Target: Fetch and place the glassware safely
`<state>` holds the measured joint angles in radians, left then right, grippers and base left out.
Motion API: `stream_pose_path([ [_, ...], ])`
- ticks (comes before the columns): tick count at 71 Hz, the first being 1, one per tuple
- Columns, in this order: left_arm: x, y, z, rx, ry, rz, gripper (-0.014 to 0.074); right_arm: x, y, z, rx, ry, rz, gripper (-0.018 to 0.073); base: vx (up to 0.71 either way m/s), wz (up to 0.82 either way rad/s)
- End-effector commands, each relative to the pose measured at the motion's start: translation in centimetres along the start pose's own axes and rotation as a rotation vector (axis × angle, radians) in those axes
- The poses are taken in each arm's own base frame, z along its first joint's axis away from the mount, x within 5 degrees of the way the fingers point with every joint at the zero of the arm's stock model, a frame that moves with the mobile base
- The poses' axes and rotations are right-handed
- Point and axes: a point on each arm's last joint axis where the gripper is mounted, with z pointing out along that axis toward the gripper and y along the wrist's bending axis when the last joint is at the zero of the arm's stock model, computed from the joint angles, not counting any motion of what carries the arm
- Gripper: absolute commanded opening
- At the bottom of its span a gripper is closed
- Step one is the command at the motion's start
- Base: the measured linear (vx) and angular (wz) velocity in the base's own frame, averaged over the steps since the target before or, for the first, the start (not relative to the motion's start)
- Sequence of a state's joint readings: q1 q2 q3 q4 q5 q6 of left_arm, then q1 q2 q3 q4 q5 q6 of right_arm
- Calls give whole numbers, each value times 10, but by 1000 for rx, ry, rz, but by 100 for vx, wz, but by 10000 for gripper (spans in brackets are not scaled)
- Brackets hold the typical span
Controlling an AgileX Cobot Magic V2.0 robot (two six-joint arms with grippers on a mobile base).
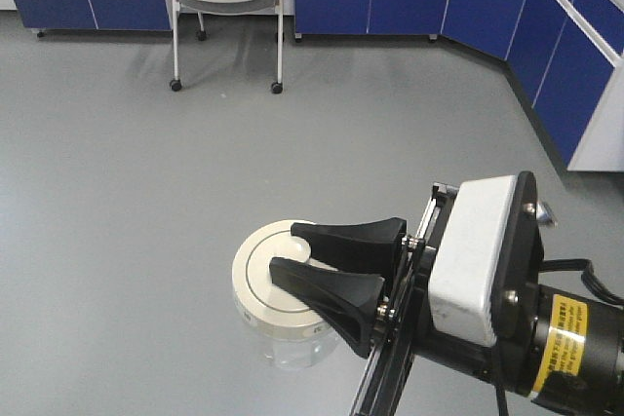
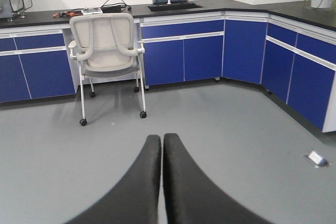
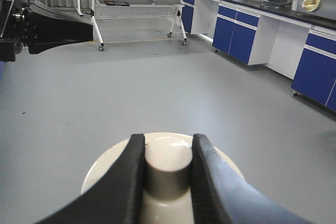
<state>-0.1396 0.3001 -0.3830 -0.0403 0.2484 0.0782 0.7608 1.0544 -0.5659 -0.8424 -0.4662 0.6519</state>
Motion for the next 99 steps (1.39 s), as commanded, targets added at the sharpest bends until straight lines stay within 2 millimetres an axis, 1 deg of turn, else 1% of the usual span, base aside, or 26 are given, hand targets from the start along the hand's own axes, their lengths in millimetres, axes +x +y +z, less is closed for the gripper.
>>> stream_pose_path([
  [1,-13,0,-1,2,-83,-8,-7,-21,3,-3,-32,-116,-1,-1,61,5],
  [77,-13,0,0,2,-81,-8,-7,-20,3,-3,-31,-114,-2,-1,60,-3],
  [99,-13,0,0,2,-82,-8,-7,-20,3,-3,-30,-111,-1,-1,50,0],
])
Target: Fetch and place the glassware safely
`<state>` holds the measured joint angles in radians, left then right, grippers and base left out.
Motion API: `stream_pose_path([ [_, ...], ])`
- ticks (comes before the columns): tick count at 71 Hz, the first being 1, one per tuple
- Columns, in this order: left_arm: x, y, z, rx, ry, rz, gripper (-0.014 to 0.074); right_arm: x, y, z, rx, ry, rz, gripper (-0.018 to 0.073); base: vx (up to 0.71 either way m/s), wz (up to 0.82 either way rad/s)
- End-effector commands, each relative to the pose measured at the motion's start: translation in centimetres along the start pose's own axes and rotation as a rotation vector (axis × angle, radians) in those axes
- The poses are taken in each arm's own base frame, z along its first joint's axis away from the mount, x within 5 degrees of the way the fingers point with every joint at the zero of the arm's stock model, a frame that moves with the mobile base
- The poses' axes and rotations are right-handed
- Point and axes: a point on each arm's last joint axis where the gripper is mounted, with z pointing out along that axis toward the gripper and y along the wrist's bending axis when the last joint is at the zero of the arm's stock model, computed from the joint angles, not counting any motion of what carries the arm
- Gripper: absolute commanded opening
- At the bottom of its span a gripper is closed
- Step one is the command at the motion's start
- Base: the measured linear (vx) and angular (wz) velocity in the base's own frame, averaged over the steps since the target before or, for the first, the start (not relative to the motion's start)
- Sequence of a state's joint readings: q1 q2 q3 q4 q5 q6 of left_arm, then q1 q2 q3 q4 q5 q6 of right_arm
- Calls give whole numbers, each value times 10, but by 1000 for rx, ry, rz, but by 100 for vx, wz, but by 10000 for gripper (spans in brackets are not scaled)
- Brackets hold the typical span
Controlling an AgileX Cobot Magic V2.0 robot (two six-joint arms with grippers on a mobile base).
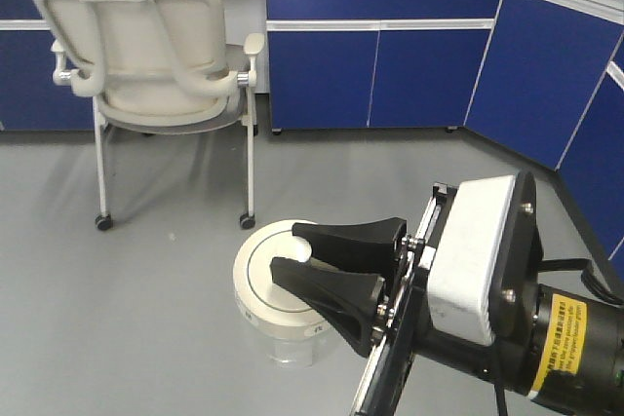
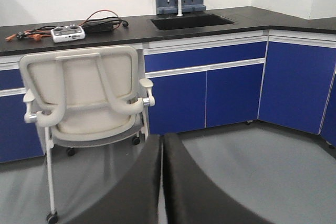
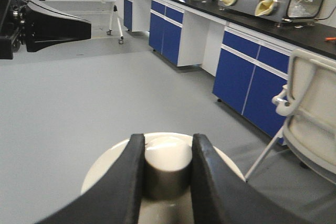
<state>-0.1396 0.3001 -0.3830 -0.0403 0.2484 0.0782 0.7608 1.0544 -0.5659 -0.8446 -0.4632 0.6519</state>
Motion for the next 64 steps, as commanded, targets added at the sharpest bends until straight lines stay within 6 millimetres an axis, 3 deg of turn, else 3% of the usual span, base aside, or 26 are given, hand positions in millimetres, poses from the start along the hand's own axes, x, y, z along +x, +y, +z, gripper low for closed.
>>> stream_pose_path([
  [1,-13,0,0,2,-82,-8,-7,-20,3,-3,-30,-114,1,-1,42,-12],
  [23,-13,0,0,2,-82,-8,-7,-20,3,-3,-30,-114,1,-1,33,-37],
  [64,-13,0,0,2,-82,-8,-7,-20,3,-3,-30,-114,1,-1,21,-75],
])
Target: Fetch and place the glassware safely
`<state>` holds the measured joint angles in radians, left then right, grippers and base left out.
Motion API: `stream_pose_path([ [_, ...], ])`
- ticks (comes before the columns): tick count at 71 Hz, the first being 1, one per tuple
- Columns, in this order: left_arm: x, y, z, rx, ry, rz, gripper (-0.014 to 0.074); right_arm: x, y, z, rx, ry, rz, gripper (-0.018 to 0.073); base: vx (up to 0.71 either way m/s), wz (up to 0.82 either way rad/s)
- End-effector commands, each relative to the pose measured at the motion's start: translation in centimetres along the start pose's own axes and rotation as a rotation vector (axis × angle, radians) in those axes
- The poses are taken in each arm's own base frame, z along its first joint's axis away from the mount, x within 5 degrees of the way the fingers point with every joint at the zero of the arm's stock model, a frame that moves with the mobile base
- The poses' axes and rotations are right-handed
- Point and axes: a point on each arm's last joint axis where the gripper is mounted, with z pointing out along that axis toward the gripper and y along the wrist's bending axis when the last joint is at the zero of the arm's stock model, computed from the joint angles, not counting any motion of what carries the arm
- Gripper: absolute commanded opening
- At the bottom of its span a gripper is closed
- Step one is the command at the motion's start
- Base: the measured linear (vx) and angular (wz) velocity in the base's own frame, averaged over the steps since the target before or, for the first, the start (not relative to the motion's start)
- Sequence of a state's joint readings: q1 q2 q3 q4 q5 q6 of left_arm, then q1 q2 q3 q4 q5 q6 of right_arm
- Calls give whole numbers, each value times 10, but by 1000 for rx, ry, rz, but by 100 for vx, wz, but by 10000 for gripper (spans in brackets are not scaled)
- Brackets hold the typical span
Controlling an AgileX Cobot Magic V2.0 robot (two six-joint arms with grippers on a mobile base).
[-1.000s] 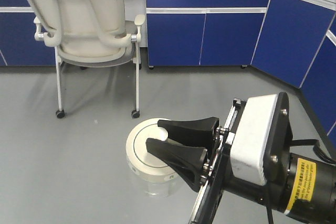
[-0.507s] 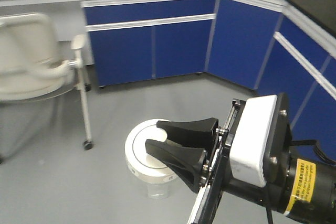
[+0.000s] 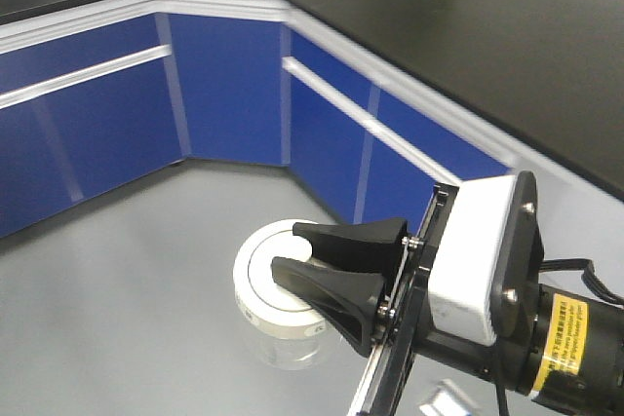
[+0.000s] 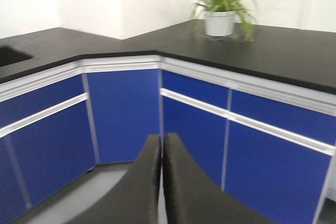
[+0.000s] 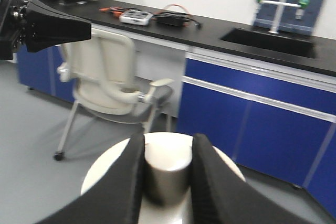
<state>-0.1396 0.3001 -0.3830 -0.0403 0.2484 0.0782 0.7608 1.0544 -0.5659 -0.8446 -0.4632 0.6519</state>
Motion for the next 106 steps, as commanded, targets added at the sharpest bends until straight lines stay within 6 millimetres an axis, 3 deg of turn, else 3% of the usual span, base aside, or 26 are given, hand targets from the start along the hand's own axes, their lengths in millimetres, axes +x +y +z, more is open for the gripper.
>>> stream_pose_path([
  [1,-13,0,0,2,-82,-8,-7,-20,3,-3,-30,-114,1,-1,20,-68],
  [106,-13,0,0,2,-82,-8,-7,-20,3,-3,-30,-114,1,-1,18,-59],
])
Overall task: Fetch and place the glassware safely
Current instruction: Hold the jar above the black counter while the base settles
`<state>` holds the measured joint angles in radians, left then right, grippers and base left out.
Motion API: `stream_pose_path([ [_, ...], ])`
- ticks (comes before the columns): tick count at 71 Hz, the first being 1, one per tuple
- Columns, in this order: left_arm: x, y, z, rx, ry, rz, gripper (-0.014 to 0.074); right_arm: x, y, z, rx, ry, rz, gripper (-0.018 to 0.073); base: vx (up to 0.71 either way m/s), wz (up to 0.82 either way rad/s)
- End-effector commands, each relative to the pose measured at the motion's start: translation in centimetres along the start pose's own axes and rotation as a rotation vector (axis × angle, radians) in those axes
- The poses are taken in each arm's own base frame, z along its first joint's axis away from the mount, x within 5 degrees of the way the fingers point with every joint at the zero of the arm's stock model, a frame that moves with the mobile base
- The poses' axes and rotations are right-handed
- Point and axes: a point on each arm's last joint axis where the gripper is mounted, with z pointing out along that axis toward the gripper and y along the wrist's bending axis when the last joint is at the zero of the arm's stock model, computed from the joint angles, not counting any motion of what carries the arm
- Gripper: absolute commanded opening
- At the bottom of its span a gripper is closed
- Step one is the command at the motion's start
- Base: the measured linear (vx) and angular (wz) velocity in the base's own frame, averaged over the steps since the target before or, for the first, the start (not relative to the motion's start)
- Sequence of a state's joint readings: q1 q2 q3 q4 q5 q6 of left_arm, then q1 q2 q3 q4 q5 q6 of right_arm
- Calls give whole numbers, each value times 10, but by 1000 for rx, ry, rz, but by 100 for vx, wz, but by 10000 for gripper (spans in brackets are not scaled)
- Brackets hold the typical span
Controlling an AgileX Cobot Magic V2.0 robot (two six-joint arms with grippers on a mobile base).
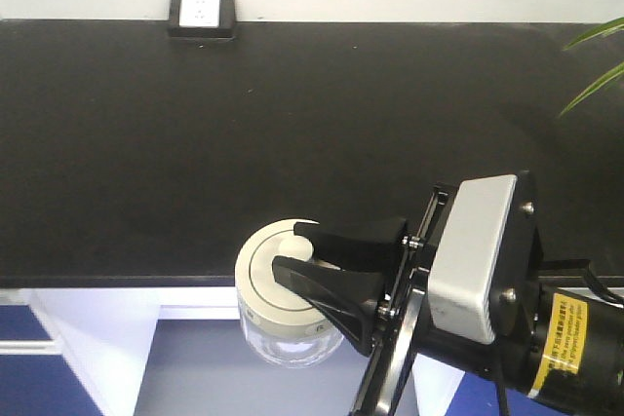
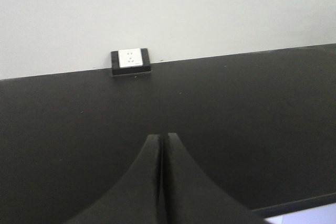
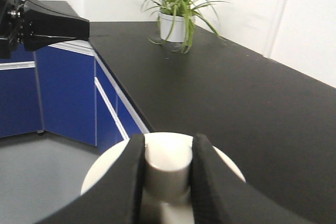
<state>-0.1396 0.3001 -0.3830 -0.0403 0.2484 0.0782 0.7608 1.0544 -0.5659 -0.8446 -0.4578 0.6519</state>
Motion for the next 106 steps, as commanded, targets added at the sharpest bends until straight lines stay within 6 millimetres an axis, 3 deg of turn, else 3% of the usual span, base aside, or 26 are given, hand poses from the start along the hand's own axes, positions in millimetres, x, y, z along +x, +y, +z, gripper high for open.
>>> stream_pose_path([
  [1,-13,0,0,2,-82,-8,-7,-21,3,-3,-33,-118,1,-1,12,-25],
  [106,-13,0,0,2,-82,-8,-7,-21,3,-3,-34,-119,1,-1,12,-1],
])
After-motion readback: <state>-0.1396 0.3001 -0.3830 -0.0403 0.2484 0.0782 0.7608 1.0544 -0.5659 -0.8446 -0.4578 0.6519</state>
